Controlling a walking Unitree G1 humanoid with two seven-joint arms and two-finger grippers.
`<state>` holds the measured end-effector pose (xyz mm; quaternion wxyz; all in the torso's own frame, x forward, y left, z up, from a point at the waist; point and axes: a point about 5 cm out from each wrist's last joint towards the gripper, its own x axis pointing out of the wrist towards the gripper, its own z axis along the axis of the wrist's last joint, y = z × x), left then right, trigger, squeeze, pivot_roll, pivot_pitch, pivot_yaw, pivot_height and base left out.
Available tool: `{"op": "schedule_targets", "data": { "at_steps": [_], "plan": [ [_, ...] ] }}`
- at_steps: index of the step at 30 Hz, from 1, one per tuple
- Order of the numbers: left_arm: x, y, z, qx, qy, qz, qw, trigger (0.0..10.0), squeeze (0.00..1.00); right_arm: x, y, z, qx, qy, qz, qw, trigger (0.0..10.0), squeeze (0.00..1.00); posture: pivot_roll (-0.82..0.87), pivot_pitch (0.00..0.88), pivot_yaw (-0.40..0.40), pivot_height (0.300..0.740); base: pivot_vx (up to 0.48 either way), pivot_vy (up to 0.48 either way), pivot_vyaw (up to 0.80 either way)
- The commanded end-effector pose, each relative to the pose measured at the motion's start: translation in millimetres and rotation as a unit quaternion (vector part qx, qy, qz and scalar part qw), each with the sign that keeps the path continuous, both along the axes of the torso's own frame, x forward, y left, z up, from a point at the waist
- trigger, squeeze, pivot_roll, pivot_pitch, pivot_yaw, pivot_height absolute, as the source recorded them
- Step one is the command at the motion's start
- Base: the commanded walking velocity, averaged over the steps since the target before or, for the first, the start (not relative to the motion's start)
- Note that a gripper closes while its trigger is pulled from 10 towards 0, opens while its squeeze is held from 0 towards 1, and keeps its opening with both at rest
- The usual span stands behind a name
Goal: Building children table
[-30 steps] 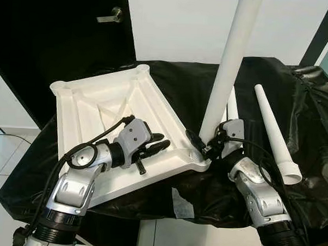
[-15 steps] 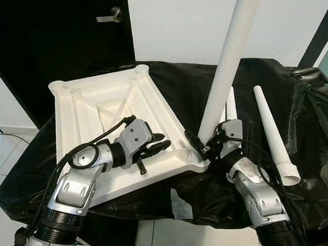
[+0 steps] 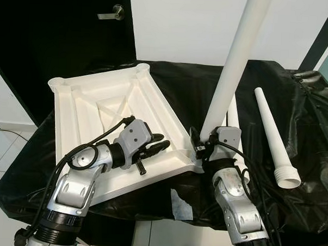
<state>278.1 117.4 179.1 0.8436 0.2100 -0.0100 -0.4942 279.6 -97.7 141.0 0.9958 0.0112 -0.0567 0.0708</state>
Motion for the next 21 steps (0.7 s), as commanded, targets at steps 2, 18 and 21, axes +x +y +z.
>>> {"op": "schedule_targets", "data": {
  "at_steps": [2,18,21],
  "plan": [
    [3.9,4.2,1.9,-0.009,-0.025,0.055,0.998,10.0,0.0,-4.3,0.0,-27.1,-0.009,0.07,-0.014,0.997,10.0,0.0,0.02,0.0,0.008,0.74,0.0,0.0,0.0],
    [5.1,5.1,3.3,-0.008,-0.029,0.056,0.998,10.0,0.0,-3.2,-2.9,-25.7,0.061,0.088,-0.041,0.993,10.0,0.0,0.01,0.0,0.014,0.74,0.0,0.0,0.0],
    [5.0,5.4,3.4,-0.009,-0.029,0.057,0.998,10.0,0.0,-2.8,-0.3,-24.1,0.043,0.079,-0.025,0.996,10.0,0.0,0.01,0.0,0.014,0.74,0.0,0.0,0.0]
  ]
}}
